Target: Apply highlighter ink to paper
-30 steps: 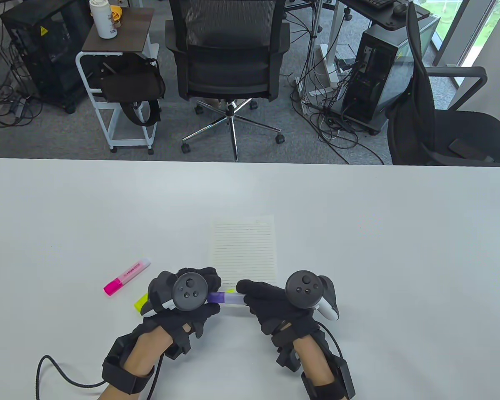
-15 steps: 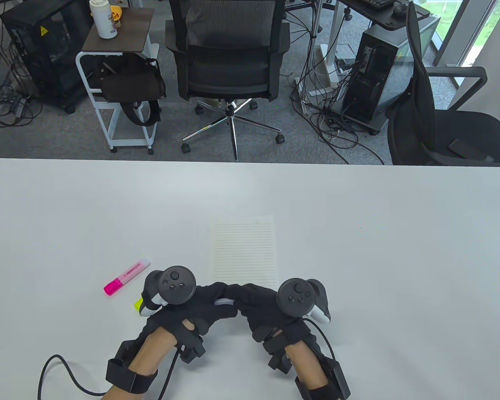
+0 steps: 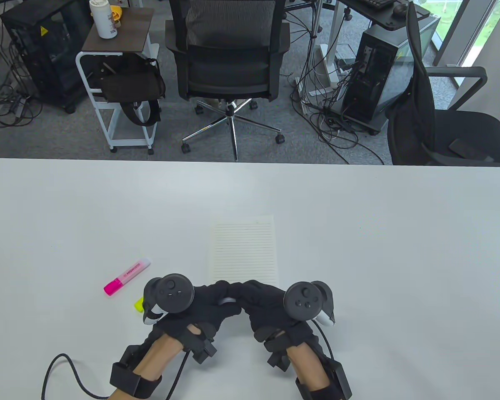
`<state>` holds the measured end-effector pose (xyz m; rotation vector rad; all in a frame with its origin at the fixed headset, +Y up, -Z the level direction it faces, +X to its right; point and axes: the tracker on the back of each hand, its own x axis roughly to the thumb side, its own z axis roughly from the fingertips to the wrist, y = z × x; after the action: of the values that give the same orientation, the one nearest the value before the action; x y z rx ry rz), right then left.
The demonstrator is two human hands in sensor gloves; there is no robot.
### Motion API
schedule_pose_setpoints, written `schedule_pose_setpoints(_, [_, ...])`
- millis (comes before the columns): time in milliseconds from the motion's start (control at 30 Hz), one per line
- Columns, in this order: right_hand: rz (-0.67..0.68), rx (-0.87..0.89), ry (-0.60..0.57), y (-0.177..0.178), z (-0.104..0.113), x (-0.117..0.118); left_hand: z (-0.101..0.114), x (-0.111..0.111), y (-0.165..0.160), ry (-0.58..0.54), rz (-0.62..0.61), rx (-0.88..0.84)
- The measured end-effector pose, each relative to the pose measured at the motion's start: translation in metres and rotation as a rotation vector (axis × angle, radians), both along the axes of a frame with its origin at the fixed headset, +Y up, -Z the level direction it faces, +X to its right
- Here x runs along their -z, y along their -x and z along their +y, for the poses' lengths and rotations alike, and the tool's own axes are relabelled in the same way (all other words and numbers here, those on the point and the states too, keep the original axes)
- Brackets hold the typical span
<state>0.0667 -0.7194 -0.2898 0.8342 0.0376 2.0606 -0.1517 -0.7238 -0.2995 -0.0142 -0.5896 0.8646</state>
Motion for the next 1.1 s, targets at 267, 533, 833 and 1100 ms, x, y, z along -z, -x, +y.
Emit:
schedule_pose_setpoints(267, [-0.026, 0.019, 0.055, -0.011, -0.001, 0.005, 0.007, -0.001, -0.002, -0.041, 0.008, 0.088])
schedule_pose_setpoints(533, [-0.114, 0.076, 0.128, -0.035, -0.011, 0.013, 0.015, 0.024, 0.079, -0.025, 0.363, 0.216])
schedule_pose_setpoints(833, [-0.062, 0.003, 0.182, -0.022, -0.017, 0.012, 0.004, 0.033, 0.211, 0.181, 0.831, 0.250])
schedule_pose_setpoints(1100, [-0.053, -0.016, 0.194, -0.020, -0.017, 0.011, -0.029, 0.043, 0.262, 0.382, 0.979, 0.357])
